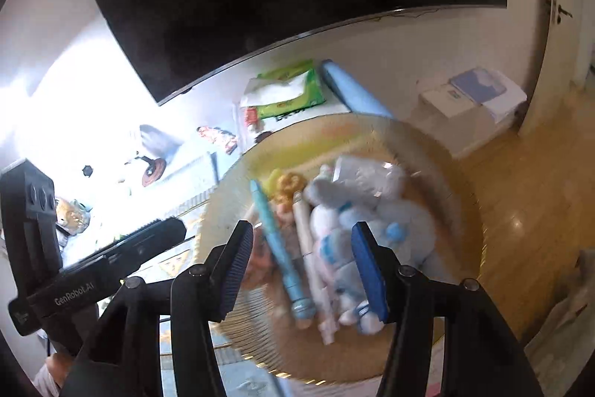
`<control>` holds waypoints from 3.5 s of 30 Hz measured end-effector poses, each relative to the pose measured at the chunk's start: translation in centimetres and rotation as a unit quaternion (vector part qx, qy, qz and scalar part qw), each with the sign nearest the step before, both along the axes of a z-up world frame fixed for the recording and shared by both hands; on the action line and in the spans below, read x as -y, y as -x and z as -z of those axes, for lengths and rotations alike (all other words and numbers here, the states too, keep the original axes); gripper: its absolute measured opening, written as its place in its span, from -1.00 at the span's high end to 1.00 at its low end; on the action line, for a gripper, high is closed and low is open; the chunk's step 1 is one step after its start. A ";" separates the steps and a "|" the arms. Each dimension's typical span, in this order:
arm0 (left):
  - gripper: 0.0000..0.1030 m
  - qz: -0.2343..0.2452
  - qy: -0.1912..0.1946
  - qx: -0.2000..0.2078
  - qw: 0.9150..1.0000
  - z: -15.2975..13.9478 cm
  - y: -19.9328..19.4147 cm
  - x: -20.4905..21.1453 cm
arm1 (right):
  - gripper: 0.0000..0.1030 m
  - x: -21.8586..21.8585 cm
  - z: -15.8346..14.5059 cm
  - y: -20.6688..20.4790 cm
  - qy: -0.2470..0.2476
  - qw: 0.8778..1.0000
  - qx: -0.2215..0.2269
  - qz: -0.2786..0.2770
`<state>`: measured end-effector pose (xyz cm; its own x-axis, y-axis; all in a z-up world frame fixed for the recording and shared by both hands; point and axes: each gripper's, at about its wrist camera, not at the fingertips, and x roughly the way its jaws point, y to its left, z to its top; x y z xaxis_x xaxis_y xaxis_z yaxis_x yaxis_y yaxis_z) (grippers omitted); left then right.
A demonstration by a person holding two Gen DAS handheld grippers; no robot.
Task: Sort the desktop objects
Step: 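Open both tools over the amber plate to drop the two pens, then move both open tools back over the desk items, then grasp the white retractable pen with the left tool while the right tool grasps the stacked pastel plush, then lift the white pen with the left tool while the right tool lifts the pastel plush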
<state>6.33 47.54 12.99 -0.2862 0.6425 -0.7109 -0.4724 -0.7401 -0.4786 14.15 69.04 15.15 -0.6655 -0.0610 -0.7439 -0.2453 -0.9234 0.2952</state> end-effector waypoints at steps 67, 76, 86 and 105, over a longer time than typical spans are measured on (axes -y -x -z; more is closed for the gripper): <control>0.80 -0.107 0.140 0.000 0.984 11.1 4.3 41.7 | 0.00 48.5 13.5 12.4 -0.095 0.938 0.128 -0.308; 0.75 -0.107 0.142 -0.004 0.984 11.8 5.8 40.5 | 0.19 50.1 14.5 11.7 -0.118 0.929 0.119 -0.331; 0.82 -0.086 0.124 0.005 0.989 10.3 3.5 38.9 | 0.25 46.5 13.1 9.4 -0.055 0.948 0.127 -0.285; 0.49 -0.137 0.128 0.012 0.982 11.5 6.4 37.9 | 0.23 42.4 12.7 6.4 -0.051 0.956 0.144 -0.250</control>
<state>-0.03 9.64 1.45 -0.4046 0.3425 -0.8479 -0.2304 -0.9355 -0.2679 7.76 26.67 2.41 -0.3394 -0.2350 -0.9108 0.1770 -0.9670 0.1835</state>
